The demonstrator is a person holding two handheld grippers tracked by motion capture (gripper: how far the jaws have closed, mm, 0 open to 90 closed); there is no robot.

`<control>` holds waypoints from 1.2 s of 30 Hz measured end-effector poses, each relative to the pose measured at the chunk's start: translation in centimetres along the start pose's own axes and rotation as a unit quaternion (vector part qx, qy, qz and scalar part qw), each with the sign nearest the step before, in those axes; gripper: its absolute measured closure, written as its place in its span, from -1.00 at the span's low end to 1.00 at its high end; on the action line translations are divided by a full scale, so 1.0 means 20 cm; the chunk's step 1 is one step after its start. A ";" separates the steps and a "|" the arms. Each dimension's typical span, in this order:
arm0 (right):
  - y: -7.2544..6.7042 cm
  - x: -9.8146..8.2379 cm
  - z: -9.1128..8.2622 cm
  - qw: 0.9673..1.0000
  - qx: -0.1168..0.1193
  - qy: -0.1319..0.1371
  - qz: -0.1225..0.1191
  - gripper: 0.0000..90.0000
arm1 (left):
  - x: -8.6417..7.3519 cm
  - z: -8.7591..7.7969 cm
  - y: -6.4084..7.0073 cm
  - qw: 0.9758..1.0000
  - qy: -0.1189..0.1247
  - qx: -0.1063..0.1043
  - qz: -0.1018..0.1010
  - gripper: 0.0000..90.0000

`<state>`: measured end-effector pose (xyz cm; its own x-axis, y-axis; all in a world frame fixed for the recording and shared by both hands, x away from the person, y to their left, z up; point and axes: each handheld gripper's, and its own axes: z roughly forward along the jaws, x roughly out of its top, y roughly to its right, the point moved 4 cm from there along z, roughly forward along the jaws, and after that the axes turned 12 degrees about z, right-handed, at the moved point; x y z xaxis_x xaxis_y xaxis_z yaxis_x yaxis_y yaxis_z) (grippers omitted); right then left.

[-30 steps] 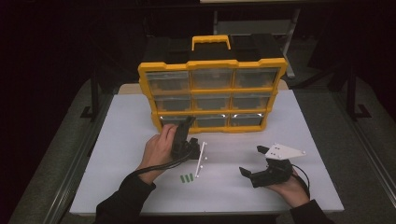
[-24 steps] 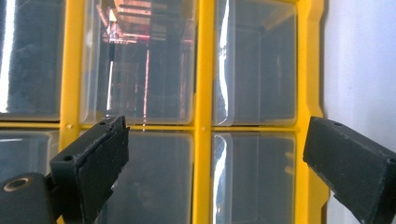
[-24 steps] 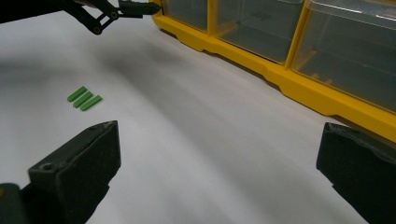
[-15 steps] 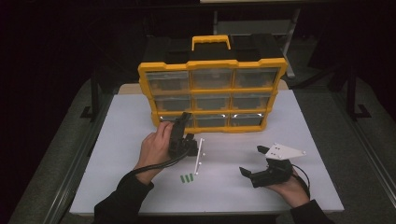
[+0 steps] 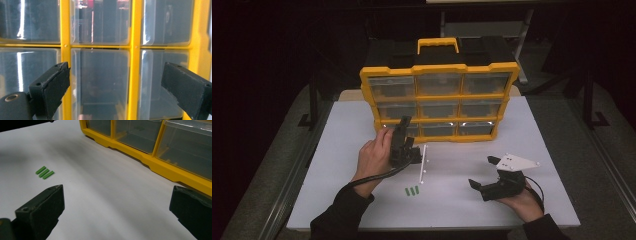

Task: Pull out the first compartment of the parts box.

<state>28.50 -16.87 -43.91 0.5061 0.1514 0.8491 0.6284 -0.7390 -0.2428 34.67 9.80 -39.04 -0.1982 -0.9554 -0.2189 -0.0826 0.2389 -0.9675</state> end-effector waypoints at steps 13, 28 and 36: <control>0.00 0.00 0.00 1.000 0.000 0.000 0.000 -1.00 | -0.03 -0.03 -0.05 0.999 -0.025 0.031 -0.001 -0.60; 0.00 0.00 0.00 1.000 -0.001 -0.001 0.000 -1.00 | -0.09 -0.05 -0.12 0.996 -0.047 0.074 0.002 -0.49; 0.00 0.00 0.00 1.000 0.000 0.000 0.000 -1.00 | -0.10 -0.06 -0.16 0.994 -0.046 0.096 -0.003 -0.46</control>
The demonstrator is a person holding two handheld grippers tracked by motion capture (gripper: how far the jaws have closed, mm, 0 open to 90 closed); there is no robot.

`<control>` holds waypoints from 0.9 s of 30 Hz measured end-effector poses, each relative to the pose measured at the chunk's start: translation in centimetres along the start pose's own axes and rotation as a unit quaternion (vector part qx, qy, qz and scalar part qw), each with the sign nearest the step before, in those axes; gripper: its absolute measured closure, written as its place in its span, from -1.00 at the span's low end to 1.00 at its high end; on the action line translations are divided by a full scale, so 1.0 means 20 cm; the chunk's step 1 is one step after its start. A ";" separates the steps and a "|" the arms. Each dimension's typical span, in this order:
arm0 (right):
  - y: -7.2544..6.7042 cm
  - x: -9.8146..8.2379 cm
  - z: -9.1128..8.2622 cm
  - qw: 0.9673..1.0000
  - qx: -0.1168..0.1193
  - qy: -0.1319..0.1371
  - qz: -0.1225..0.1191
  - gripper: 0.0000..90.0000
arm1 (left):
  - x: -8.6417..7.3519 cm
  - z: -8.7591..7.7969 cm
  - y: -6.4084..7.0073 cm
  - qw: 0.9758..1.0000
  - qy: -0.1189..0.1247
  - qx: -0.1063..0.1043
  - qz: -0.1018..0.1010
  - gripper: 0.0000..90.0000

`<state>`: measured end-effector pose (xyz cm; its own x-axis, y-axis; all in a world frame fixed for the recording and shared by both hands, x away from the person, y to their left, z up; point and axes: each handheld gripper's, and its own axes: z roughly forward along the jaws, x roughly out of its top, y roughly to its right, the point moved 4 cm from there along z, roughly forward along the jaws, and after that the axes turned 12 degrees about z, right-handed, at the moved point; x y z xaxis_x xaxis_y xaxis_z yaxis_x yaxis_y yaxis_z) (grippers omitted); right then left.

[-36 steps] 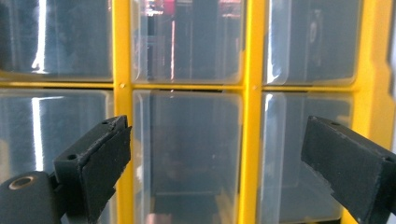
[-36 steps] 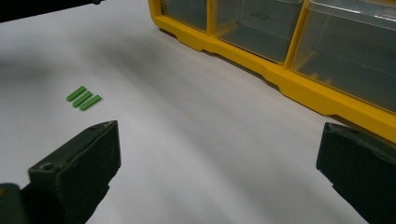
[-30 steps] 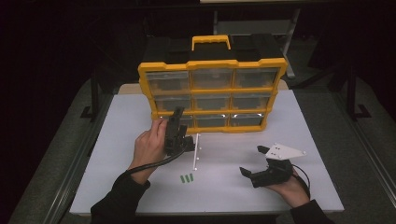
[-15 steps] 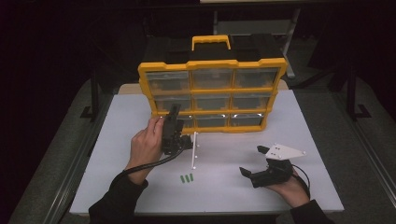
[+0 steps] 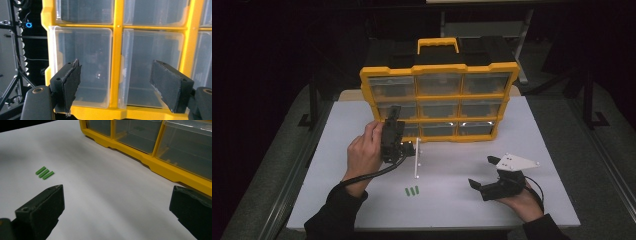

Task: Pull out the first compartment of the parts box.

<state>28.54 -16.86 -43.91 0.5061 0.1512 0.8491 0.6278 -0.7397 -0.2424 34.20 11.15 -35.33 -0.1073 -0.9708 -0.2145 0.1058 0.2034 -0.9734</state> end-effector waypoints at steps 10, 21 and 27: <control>0.00 0.00 0.00 1.000 0.000 -0.002 0.000 -1.00 | -0.02 0.01 -0.03 1.000 -0.008 0.015 0.002 -0.44; 0.00 0.00 0.01 1.000 0.000 -0.002 0.002 -1.00 | -0.05 0.03 -0.05 0.999 -0.021 0.024 0.002 -0.38; 0.00 0.00 0.01 1.000 0.000 -0.002 0.002 -1.00 | -0.06 0.04 -0.06 0.999 -0.018 0.039 0.003 -0.37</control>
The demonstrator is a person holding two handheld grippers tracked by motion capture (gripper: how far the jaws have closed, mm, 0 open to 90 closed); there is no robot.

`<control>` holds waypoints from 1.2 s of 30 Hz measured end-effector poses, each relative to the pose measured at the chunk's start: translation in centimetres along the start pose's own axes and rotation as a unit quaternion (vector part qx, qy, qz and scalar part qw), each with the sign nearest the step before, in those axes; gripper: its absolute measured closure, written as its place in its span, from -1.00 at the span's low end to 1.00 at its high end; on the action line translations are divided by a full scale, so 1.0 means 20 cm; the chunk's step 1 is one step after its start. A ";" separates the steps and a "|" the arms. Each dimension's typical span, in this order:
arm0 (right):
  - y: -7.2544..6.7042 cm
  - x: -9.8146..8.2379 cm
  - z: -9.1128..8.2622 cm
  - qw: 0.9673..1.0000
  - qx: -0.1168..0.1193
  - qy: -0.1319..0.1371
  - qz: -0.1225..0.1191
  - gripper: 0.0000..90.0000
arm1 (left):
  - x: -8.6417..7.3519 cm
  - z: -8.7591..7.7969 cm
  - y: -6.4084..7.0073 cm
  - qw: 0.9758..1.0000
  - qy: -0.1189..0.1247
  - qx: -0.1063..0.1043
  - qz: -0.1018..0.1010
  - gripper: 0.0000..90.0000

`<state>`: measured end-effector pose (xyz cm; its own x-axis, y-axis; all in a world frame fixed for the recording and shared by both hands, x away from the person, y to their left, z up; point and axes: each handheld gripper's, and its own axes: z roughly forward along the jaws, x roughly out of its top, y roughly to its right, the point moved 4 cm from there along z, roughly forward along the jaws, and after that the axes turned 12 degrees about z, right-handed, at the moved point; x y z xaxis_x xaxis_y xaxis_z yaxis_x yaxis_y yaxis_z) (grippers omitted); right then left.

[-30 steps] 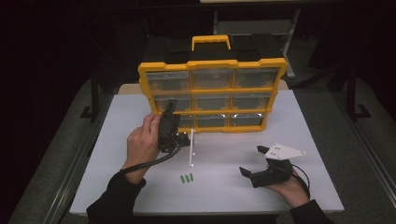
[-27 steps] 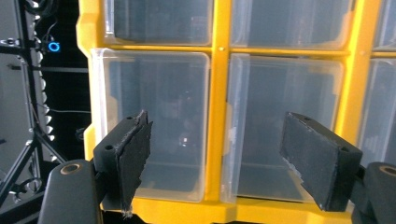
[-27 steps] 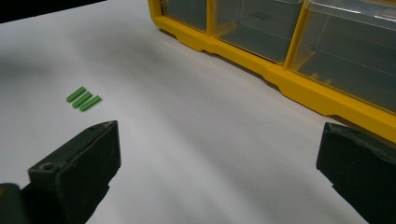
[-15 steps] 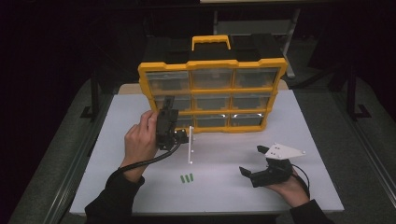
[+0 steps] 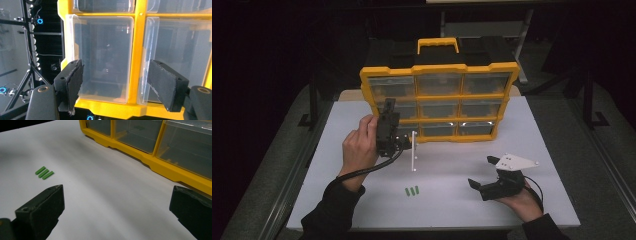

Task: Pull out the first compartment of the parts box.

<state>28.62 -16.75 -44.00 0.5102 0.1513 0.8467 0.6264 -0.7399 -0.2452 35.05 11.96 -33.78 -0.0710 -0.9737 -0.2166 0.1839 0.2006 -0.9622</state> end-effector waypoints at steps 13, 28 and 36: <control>0.00 0.00 0.00 1.000 0.001 0.001 -0.001 -1.00 | -0.02 0.03 -0.06 1.000 -0.007 0.010 0.008 -0.25; 0.00 0.00 0.00 1.000 0.000 0.000 0.000 -1.00 | -0.03 0.06 -0.13 0.999 -0.015 0.028 0.009 -0.18; 0.00 0.00 0.00 1.000 0.000 0.000 0.000 -1.00 | -0.04 0.08 -0.16 0.999 -0.015 0.032 0.007 -0.14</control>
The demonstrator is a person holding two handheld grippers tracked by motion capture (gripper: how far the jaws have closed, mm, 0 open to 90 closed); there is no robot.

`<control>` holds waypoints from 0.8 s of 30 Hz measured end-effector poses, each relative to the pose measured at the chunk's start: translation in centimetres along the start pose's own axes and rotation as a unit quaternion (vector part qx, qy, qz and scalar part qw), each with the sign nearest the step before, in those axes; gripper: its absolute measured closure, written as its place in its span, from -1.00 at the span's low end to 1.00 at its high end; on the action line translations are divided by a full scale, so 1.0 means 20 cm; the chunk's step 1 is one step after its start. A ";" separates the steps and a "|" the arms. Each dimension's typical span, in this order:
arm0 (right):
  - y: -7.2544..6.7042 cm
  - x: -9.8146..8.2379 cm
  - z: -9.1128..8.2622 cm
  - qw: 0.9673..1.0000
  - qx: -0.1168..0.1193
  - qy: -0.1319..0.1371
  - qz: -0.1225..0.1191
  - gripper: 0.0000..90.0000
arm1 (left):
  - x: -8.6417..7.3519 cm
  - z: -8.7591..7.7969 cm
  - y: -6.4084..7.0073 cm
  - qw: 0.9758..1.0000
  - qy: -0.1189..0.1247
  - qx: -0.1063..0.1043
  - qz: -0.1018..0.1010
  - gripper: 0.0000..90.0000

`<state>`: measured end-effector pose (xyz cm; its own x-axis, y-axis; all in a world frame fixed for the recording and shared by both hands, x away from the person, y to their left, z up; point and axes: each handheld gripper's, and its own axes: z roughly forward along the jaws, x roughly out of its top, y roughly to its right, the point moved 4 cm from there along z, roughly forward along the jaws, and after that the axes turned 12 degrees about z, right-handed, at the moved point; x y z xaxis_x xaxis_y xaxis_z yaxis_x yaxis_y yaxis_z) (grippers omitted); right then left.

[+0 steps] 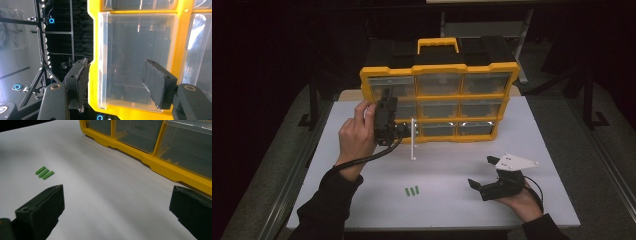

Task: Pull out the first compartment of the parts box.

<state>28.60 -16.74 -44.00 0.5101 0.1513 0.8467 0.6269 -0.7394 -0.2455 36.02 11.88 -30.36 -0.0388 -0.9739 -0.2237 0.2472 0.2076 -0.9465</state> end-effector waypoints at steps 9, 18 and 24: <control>0.00 0.00 0.00 1.000 0.000 0.000 0.000 -1.00 | -0.01 0.03 -0.03 1.000 -0.005 0.002 -0.002 -0.12; 0.00 0.00 0.00 1.000 0.000 0.000 0.000 -1.00 | -0.01 0.05 -0.06 1.000 -0.006 -0.002 -0.006 -0.01; 0.00 0.00 0.00 1.000 0.000 0.000 0.000 -1.00 | -0.01 0.06 -0.07 1.000 -0.009 -0.002 -0.005 0.04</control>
<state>28.56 -16.77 -43.98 0.5102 0.1514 0.8467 0.6263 -0.7400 -0.2451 36.86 11.71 -28.74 -0.0233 -0.9773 -0.2107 0.2429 0.1989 -0.9495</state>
